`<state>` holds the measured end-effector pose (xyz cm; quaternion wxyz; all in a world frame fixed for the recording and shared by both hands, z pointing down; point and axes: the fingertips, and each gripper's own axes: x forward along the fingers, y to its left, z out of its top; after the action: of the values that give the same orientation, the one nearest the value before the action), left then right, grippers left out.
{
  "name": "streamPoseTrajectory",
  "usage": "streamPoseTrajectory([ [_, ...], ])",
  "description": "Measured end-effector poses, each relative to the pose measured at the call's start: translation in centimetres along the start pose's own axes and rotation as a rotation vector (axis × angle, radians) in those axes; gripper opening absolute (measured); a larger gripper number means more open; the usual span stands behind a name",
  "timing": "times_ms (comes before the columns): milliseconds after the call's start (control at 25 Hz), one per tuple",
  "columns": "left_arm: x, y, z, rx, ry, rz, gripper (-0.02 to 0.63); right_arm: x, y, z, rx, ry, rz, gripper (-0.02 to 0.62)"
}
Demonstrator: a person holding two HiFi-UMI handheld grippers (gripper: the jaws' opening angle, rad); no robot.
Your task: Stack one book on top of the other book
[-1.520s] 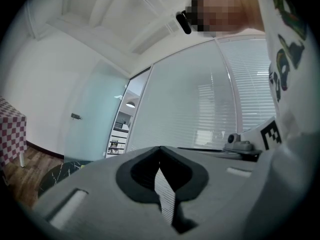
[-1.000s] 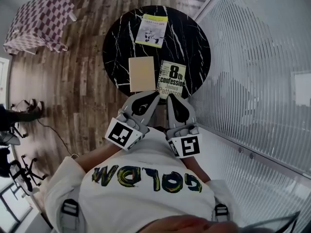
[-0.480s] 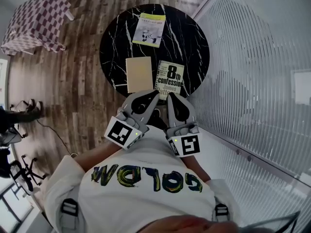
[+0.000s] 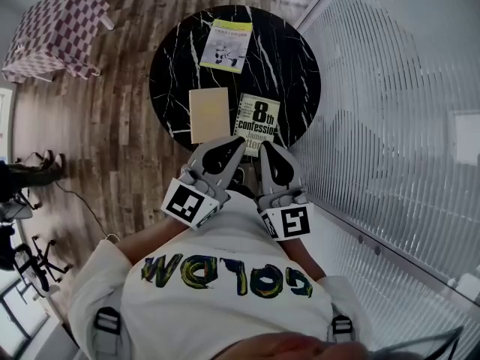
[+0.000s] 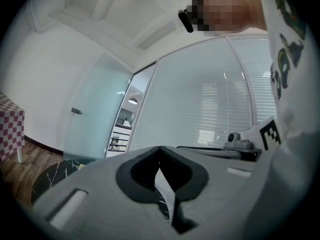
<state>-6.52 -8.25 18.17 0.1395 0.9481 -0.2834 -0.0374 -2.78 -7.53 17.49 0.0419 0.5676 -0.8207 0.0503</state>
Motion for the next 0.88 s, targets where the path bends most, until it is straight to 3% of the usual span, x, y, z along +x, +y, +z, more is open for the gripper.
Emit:
streamPoseTrajectory([
  [880,1.6,0.1,-8.1,-0.069,0.181,0.029,0.002,-1.5,-2.5,-6.8,0.106,0.14,-0.012,0.002],
])
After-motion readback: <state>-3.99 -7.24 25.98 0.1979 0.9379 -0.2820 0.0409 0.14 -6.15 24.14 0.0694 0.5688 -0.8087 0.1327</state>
